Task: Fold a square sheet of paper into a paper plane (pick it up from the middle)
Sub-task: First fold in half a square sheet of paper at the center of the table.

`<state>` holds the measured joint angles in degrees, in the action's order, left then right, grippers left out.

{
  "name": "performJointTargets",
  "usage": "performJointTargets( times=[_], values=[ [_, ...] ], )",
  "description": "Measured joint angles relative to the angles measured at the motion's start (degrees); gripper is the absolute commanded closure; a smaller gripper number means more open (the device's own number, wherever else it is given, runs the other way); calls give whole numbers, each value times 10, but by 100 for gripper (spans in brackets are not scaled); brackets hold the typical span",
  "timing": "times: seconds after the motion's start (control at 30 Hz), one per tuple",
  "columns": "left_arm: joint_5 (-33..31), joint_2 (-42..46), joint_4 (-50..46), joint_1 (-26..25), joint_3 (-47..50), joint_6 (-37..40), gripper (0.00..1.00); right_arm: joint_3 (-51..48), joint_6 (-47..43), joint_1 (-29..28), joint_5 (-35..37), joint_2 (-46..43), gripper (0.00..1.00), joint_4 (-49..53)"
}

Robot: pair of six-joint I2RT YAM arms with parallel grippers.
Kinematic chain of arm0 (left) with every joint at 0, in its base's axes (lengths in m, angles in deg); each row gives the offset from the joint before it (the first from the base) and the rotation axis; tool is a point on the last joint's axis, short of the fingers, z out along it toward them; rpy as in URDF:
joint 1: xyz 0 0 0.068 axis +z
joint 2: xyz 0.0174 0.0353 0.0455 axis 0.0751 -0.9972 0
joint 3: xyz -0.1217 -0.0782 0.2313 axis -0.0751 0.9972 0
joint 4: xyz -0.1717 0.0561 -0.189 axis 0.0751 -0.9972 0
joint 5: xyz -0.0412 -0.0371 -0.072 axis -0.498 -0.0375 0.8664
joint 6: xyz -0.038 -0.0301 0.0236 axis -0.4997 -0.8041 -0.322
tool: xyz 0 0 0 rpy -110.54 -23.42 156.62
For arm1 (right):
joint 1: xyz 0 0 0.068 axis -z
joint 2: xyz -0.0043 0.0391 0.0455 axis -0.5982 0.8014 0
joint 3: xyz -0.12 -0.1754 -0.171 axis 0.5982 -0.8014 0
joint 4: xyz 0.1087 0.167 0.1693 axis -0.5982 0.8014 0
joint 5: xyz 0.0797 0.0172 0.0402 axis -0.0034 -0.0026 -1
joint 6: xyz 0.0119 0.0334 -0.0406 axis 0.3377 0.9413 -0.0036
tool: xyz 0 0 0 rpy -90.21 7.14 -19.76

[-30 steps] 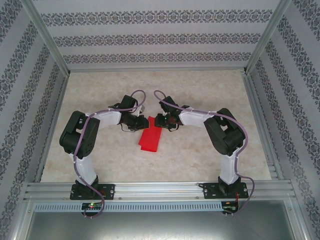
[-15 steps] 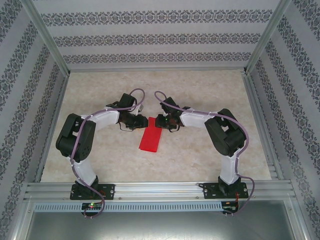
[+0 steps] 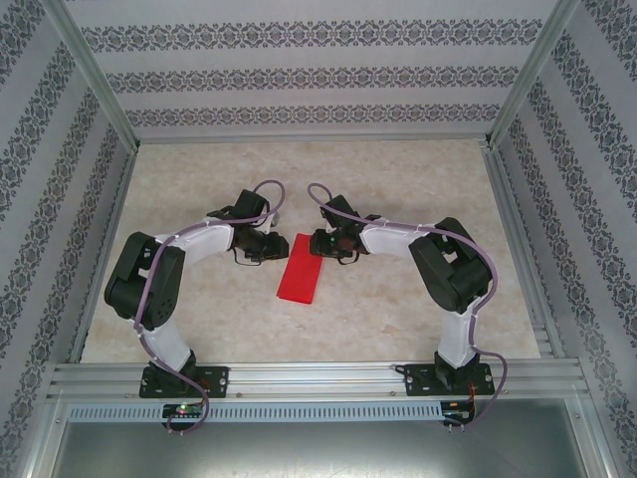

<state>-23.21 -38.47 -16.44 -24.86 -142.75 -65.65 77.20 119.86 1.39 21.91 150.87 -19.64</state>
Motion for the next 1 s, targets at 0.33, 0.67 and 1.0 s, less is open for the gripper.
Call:
performJointTargets(
  times=[0.33, 0.67, 1.0],
  values=[
    [3, 10, -4, 0, 12, 0, 72, -1, -26, 0, 0, -3, 67, 11],
    [21, 10, -2, 0, 13, 0, 73, 7, -37, 0, 1, -3, 66, 32],
    [34, 10, 9, 0, 21, -3, 75, 16, -50, 0, 3, -2, 66, 54]
  ],
)
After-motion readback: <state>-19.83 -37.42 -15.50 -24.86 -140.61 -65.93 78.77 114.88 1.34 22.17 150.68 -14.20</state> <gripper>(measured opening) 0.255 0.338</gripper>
